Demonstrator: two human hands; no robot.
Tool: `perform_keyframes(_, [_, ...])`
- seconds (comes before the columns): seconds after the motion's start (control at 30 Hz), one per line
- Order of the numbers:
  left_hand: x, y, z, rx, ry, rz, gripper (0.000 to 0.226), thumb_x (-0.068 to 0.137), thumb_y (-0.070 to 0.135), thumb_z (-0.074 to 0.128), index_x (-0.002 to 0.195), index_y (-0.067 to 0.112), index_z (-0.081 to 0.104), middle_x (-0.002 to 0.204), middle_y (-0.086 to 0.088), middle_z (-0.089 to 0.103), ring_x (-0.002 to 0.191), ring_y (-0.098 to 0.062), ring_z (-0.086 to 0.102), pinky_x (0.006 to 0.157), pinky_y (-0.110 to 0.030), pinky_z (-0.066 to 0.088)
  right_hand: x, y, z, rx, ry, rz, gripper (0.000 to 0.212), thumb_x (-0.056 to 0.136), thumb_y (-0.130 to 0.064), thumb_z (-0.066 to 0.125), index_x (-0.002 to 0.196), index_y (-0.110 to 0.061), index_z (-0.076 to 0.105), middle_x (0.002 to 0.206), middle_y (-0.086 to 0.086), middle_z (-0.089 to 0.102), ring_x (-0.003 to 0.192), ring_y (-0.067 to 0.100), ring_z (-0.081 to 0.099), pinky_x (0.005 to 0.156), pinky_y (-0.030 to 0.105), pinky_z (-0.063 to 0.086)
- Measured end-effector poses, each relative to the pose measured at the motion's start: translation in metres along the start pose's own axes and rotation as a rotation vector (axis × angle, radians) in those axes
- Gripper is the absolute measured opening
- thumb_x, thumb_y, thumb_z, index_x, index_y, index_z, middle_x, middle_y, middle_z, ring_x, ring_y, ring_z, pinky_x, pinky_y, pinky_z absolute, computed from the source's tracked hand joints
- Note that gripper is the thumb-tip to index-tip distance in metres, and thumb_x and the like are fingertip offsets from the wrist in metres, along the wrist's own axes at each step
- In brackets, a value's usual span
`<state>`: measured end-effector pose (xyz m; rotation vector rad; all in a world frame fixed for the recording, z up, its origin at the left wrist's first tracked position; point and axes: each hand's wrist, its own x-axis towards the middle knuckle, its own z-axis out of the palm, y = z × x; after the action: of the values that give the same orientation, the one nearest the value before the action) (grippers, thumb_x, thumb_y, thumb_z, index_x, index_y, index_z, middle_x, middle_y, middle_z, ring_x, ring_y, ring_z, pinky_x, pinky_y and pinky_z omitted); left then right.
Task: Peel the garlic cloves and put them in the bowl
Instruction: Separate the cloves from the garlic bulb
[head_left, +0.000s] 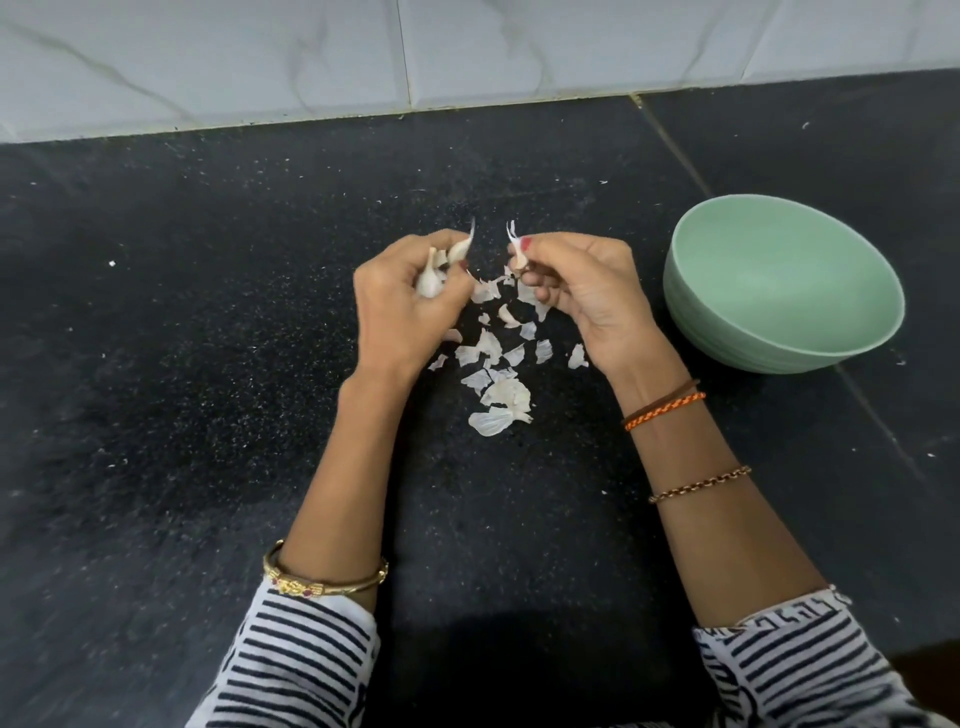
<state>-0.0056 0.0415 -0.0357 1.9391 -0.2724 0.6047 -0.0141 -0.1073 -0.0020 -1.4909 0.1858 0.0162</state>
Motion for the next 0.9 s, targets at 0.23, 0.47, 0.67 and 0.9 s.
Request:
perform_keyframes(0.23, [0.004,-0.011,-0.024,0.233,-0.15,-0.121,0.024,0.074,0.013,0.061,0.095,0.014,0.073,0.086,-0.006,0.07,0.073,-0.018,0.06,0.07,-0.028,0.047,-0.002,0.03,0.025,-0.609,0.011,-0.34,0.01,0.08,-0.013,0.07,0.088,-0.013,0.075,0.073,-0.007,0.069,0.061,-0.004,0.057,0.064,0.013,0.045])
perform_keyframes(0.47, [0.008,-0.007,-0.022,0.167,-0.066,-0.361,0.016,0.079,0.014,0.068,0.094,0.008,0.073,0.086,-0.002,0.07,0.073,-0.009,0.058,0.073,-0.026,0.05,0.0,0.042,0.028,-0.806,0.014,-0.551,0.02,0.088,-0.015,0.056,0.096,-0.009,0.073,0.088,0.009,0.071,0.086,0.027,0.062,0.078,0.031,0.046])
perform_keyframes(0.67, [0.009,0.014,-0.009,-0.37,0.091,-0.462,0.023,0.094,0.023,0.054,0.082,0.009,0.067,0.078,-0.006,0.065,0.074,-0.011,0.06,0.074,-0.018,0.048,-0.006,0.036,0.03,-0.382,0.154,-0.593,0.02,0.08,-0.02,0.065,0.098,-0.014,0.072,0.083,-0.009,0.067,0.081,0.006,0.059,0.072,0.018,0.045])
perform_keyframes(0.9, [0.006,0.033,0.005,-0.63,0.01,-0.536,0.028,0.099,0.03,0.04,0.101,0.02,0.066,0.093,-0.026,0.065,0.106,-0.019,0.061,0.102,-0.043,0.043,-0.007,0.038,0.03,-0.266,-0.023,-0.584,0.015,0.077,-0.02,0.071,0.091,-0.015,0.069,0.076,0.0,0.064,0.066,0.011,0.054,0.06,0.026,0.047])
